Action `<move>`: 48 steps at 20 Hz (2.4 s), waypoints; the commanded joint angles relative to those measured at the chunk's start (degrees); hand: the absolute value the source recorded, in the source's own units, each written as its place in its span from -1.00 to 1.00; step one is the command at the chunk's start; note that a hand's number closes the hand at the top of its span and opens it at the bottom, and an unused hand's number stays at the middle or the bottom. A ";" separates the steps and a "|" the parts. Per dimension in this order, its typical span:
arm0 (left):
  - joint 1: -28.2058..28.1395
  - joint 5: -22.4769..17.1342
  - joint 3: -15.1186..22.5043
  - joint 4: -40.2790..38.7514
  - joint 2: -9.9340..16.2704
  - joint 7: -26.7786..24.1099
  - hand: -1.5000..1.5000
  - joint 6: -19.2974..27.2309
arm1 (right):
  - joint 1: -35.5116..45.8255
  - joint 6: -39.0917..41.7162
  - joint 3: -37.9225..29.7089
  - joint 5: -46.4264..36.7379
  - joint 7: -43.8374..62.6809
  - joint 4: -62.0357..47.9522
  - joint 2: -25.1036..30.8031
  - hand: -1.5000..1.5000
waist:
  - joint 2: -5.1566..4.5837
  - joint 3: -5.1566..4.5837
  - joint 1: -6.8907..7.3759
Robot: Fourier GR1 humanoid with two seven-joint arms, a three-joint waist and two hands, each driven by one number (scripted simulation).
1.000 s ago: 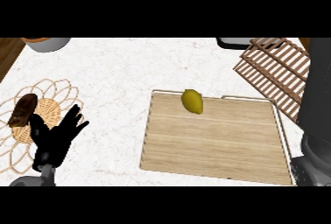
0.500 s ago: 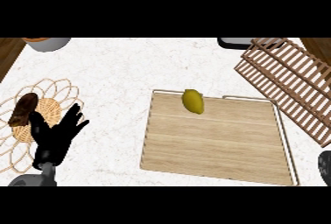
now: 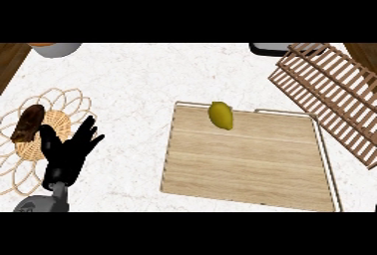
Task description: Pick the squash from the tray and place it in the tiered shelf
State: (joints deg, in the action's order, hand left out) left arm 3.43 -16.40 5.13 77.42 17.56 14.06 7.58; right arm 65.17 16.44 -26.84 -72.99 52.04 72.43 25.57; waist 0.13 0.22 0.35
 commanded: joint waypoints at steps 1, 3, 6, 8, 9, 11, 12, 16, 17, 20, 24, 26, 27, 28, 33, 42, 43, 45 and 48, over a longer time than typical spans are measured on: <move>-0.19 -0.35 -1.24 -1.76 0.86 -0.33 0.00 -2.83 | 0.80 -5.00 -0.14 0.62 -0.58 -6.83 2.00 1.00 | -0.30 -0.25 0.32; -2.04 0.78 0.09 -2.17 -0.95 -1.76 0.00 -2.33 | 0.48 -5.75 0.95 -0.24 -0.36 -7.76 2.59 1.00 | -0.29 -0.25 0.34; -1.48 -0.04 -1.60 -1.29 -0.17 -0.58 0.00 -2.94 | -2.86 -6.65 0.18 1.98 -4.55 -9.10 4.74 1.00 | -0.25 -0.23 0.16; -2.25 1.52 0.03 3.89 -1.43 2.17 0.00 0.30 | -3.09 -12.45 -0.71 1.79 -6.60 -13.67 5.89 1.00 | -0.34 -0.19 0.73; -3.12 1.21 -0.67 1.33 -0.61 0.29 0.00 -2.22 | -4.45 -12.78 -0.14 2.99 -7.42 -10.89 5.07 1.00 | -0.25 -0.21 0.33; 0.86 1.43 -1.85 -2.76 -1.16 0.16 0.00 -2.06 | -1.88 -15.13 0.51 3.21 -7.36 -14.96 4.60 1.00 | -0.41 -0.24 0.37; -3.71 0.04 -2.56 0.76 0.10 0.18 0.00 -3.88 | -3.74 -11.01 0.77 5.28 -7.63 -9.62 4.76 1.00 | -0.12 -0.23 0.15; 0.49 1.25 -2.70 0.90 -1.06 3.27 0.00 -2.30 | -5.85 -10.54 1.34 7.16 -7.85 -8.86 5.48 1.00 | -0.10 -0.23 -0.21; -2.42 1.83 -2.61 -0.24 -1.32 0.01 0.00 -3.27 | -4.19 -9.36 1.31 7.37 -8.44 -10.53 7.58 1.00 | -0.13 -0.24 -0.03; 0.46 1.93 -2.84 1.61 -0.71 4.20 0.00 -2.35 | -1.92 -7.32 3.01 5.55 -8.01 -15.56 10.01 1.00 | -0.22 -0.24 0.15; -1.52 2.58 -2.05 3.26 -1.61 3.86 0.00 -1.95 | -2.98 -16.85 -1.79 7.95 -4.48 -10.15 7.60 1.00 | -0.22 -0.19 0.38; -1.18 3.30 -1.38 2.87 -2.88 4.24 0.00 -1.05 | -3.00 -20.63 -1.88 7.83 -3.32 -10.18 6.24 -1.00 | -0.26 -0.21 0.41; -0.99 2.60 -2.79 -1.34 -2.44 1.15 0.00 -3.01 | -2.66 -20.79 -2.77 8.92 -2.43 -8.33 6.00 -1.00 | -0.25 -0.25 -0.02; 1.14 1.69 -3.59 -1.09 -1.78 3.40 0.00 -3.40 | -4.33 -24.20 -1.69 8.33 -1.71 -7.18 3.10 -1.00 | -0.24 -0.24 -0.07; -1.78 3.62 -2.15 -0.17 -3.79 0.75 0.00 -2.36 | -1.18 -30.60 -4.93 12.62 -3.88 -7.79 3.87 -1.00 | -0.33 -0.22 0.55; -1.19 3.76 -3.20 1.44 -3.55 2.34 0.00 -2.38 | -3.89 -37.07 -8.20 14.90 -1.41 2.16 7.17 -1.00 | -0.06 -0.24 -0.24; -2.52 1.85 -5.40 1.33 -1.14 2.33 0.00 -4.81 | -2.15 -35.83 -7.76 13.38 0.67 1.77 9.31 -1.00 | -0.04 -0.27 -0.06; -1.39 2.92 -4.03 0.59 -2.94 2.75 0.00 -3.62 | -4.55 -37.44 -7.82 10.48 2.04 3.79 10.17 -1.00 | -0.04 -0.27 -0.44; -3.86 2.74 -4.84 0.14 -1.53 0.63 0.00 -5.79 | -6.70 -35.14 -9.13 8.42 6.44 9.24 12.01 -1.00 | 0.11 -0.28 -0.67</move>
State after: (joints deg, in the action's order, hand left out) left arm 1.91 -13.16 0.81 78.88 15.16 15.11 3.79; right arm 59.80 -18.77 -35.57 -61.58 53.53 77.32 35.21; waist 0.32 0.13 -0.17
